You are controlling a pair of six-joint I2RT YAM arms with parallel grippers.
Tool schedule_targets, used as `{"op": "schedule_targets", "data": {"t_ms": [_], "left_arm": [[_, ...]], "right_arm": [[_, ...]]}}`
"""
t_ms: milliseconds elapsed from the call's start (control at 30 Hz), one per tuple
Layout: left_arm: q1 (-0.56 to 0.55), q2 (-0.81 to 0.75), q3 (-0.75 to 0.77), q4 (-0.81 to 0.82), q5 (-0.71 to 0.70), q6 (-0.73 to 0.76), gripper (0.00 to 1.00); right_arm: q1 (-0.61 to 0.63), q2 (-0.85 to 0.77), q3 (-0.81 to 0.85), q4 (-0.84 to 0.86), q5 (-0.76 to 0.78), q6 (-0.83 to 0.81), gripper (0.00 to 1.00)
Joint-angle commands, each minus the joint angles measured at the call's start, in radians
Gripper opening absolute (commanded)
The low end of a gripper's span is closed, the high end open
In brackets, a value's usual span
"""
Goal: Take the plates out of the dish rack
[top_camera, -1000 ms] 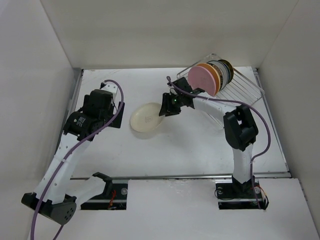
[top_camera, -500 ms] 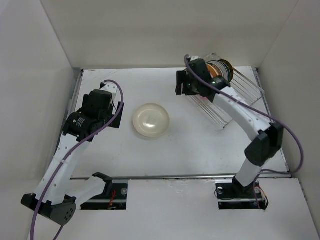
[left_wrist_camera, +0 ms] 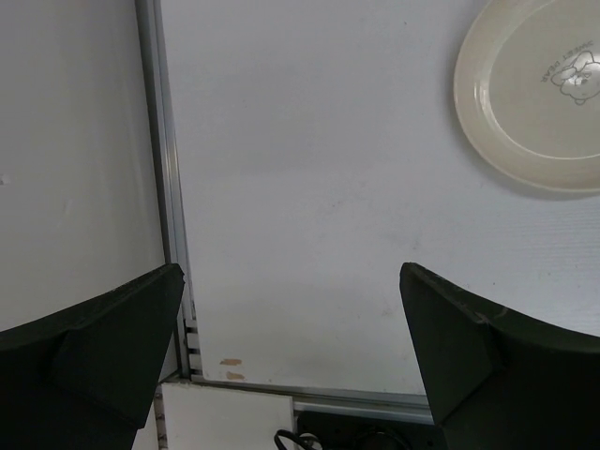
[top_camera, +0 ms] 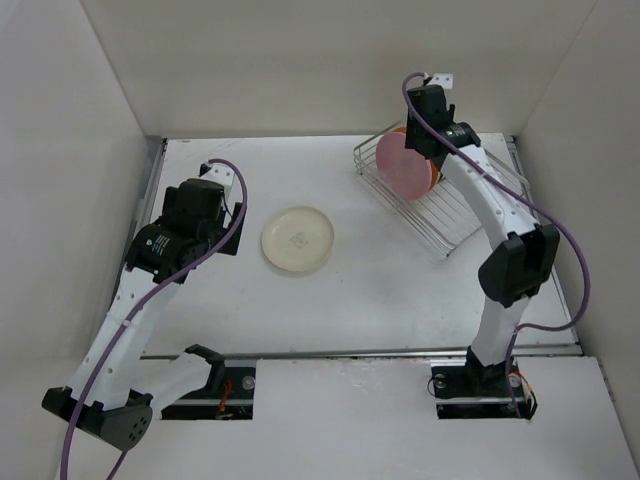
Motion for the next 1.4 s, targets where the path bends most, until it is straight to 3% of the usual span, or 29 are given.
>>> {"op": "schedule_targets", "data": {"t_ms": [0, 367, 667, 1200, 1367], "left_arm": [[0.002, -0.019, 0.013, 0.017, -0.029, 0.019, 1.0], [0.002, -0.019, 0.004, 0.017, -0.038, 0.019, 1.0], [0.002, -0.01, 0.004, 0.017, -0.048, 0.019, 1.0], [0.002, -0.01, -0.015, 0.017, -0.048, 0.019, 1.0], [0.002, -0.001, -0.015, 0.017, -0.048, 0.019, 1.0]], "right_arm": [[0.004, 0.033, 0.048, 0.014, 0.026, -0.053, 0.55], [-0.047, 0.104, 0.049, 0.055, -0.025, -0.062, 0.54], [-0.047, 0.144, 0.001, 0.074, -0.069, -0.073, 0.47], [-0.047, 0.004, -0.043, 0.129, 0.018, -0.055, 0.47], [-0.047, -0.08, -0.126, 0.187, -0.158, -0.125, 0.6]]}}
